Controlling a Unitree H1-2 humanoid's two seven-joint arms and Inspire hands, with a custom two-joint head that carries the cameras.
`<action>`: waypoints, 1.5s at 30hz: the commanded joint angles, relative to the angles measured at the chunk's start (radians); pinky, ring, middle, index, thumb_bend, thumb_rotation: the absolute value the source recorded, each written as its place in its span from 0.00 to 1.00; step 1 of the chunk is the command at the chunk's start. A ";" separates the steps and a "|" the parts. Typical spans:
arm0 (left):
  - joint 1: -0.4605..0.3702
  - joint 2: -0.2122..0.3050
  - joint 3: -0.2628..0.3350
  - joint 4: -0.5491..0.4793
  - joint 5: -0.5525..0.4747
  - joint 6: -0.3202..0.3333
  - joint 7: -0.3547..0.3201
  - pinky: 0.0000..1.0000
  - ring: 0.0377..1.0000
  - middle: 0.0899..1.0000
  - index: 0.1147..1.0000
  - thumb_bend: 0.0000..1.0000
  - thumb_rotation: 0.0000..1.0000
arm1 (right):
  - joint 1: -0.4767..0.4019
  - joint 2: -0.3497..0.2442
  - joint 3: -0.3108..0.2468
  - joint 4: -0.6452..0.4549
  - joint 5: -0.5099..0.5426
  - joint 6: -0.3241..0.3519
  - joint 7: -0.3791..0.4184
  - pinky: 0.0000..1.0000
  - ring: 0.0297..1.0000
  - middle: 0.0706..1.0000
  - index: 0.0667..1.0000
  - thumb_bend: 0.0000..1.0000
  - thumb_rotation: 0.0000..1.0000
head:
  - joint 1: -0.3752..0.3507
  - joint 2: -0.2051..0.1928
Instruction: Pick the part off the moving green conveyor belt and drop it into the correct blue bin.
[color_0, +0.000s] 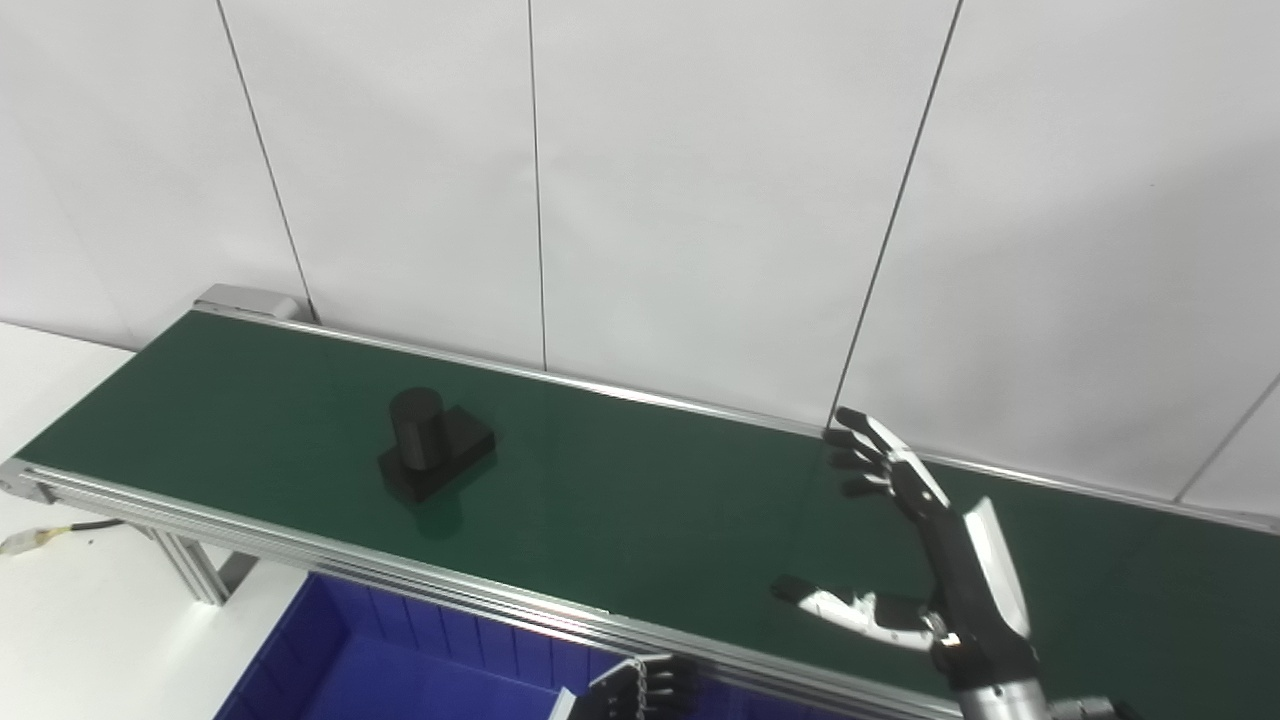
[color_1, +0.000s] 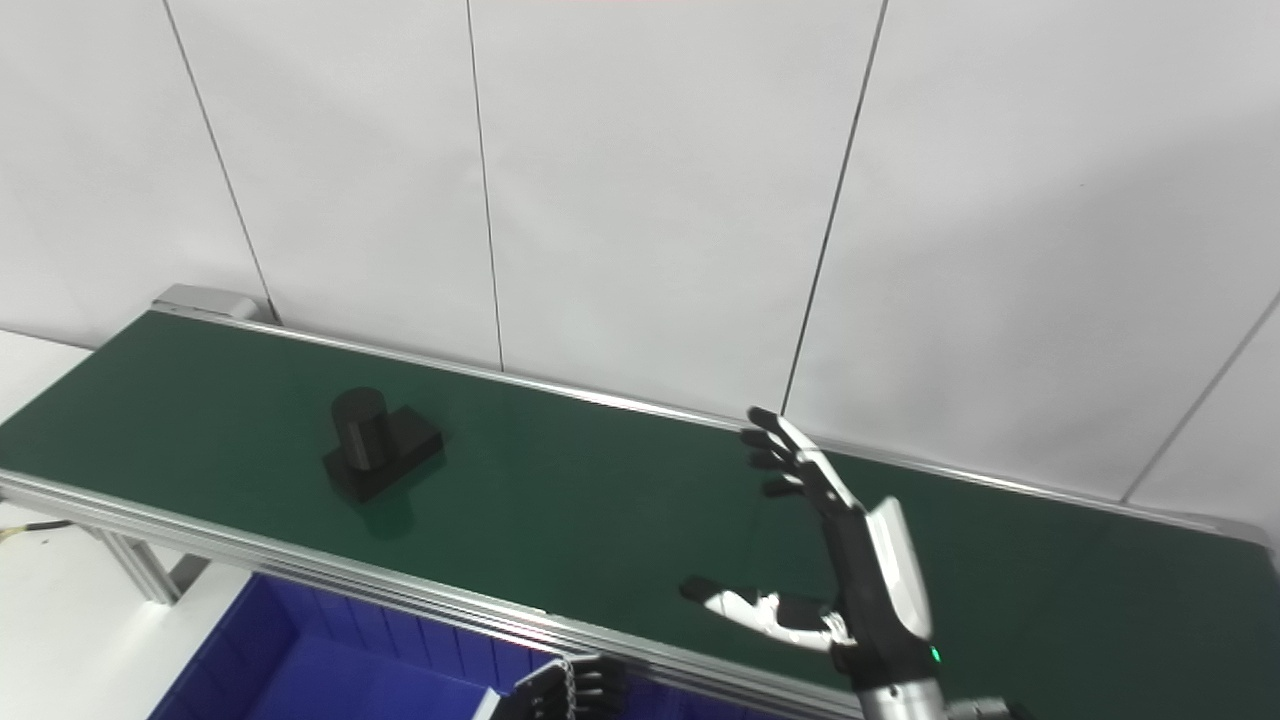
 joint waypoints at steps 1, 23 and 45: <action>-0.004 -0.006 -0.006 -0.034 0.017 -0.036 0.014 0.60 0.62 0.64 0.65 0.61 0.00 | -0.054 0.010 0.002 -0.030 -0.008 0.014 0.026 0.65 0.77 0.82 0.89 0.70 0.01 | -0.003 0.001; -0.011 -0.006 0.001 -0.006 0.009 -0.035 0.007 0.57 0.61 0.63 0.63 0.61 0.00 | -0.259 0.114 0.034 0.019 0.088 0.202 0.241 0.80 0.89 0.89 0.96 0.82 0.24 | -0.028 -0.016; 0.004 -0.003 0.000 -0.044 -0.006 -0.035 -0.012 0.58 0.62 0.64 0.64 0.61 0.00 | -0.430 0.228 0.025 0.374 0.081 0.163 0.184 0.79 0.91 0.94 1.00 0.85 0.21 | -0.054 -0.012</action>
